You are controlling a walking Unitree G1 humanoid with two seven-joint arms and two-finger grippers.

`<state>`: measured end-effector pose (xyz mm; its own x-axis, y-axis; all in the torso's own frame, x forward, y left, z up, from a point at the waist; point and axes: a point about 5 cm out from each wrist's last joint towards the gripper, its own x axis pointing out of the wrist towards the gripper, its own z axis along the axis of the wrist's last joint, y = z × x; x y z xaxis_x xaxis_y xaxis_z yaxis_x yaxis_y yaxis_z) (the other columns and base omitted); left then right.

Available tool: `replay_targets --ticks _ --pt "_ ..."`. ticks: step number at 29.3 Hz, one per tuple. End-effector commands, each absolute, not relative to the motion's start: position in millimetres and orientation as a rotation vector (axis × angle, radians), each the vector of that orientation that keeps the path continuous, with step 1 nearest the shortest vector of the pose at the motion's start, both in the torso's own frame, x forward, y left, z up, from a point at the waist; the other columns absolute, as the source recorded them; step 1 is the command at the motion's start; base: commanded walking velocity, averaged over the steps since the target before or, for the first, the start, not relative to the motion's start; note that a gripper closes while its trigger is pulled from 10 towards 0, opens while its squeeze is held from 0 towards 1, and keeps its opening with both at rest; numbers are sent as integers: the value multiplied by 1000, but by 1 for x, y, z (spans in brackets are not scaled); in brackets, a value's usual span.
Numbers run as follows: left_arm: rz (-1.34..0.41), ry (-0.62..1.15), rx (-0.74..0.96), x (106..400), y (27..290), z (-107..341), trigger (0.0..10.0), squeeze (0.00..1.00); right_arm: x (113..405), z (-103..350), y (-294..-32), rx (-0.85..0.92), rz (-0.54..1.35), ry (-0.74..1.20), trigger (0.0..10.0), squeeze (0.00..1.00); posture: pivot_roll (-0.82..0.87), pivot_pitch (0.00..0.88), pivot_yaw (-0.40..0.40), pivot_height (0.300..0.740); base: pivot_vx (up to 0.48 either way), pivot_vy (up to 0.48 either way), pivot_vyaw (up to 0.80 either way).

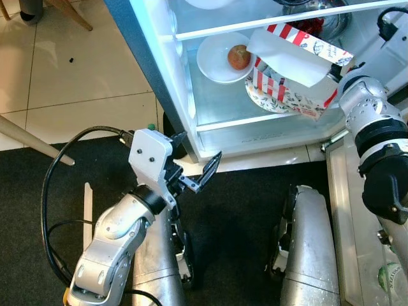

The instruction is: Restocking fridge

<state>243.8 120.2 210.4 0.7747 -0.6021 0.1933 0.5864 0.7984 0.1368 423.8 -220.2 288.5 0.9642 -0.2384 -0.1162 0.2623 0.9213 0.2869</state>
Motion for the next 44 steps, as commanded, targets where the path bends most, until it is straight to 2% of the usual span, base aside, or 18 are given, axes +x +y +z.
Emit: replay_targets --ticks 1,3,5,10,18,27,34,35,36,37,44 --pt "-652 -215 58 242 117 204 10000 0 423 284 -222 232 -227 106 10000 0 117 517 38 500 0 0 0" --pt "-653 -218 58 243 117 205 10000 0 423 285 -222 173 -196 111 10000 0 117 515 39 500 0 0 0" --pt "-655 -223 59 244 117 205 10000 0 423 285 -224 40 -136 118 10000 0 113 506 36 500 0 0 0" --pt "-655 -224 59 245 118 205 10000 0 422 286 -227 -27 -94 129 10000 0 111 502 38 500 0 0 0" --pt "-663 -229 58 246 116 204 10000 0 416 283 -239 -310 113 205 10000 0 98 488 44 500 0 0 0" --pt "-663 -232 59 248 116 204 10000 0 409 281 -250 -363 210 226 10000 0 96 482 45 500 0 0 0" --pt "-667 -235 58 249 116 204 10000 0 407 278 -249 -250 311 110 10000 0 91 479 51 500 0 0 0" --pt "-668 -236 58 249 116 204 10000 0 406 276 -252 -210 302 101 10000 67 95 479 54 500 0 0 0" --pt "-668 -236 58 249 116 204 10000 0 406 276 -252 -210 302 101 10000 67 95 479 54 500 0 0 0" --pt "-669 -237 59 249 116 205 10000 0 404 273 -258 -163 292 96 10000 1000 99 480 57 500 0 0 0" --pt "-668 -233 65 248 118 204 10000 0 398 267 -262 -188 372 78 10000 1000 101 481 60 500 0 0 0"
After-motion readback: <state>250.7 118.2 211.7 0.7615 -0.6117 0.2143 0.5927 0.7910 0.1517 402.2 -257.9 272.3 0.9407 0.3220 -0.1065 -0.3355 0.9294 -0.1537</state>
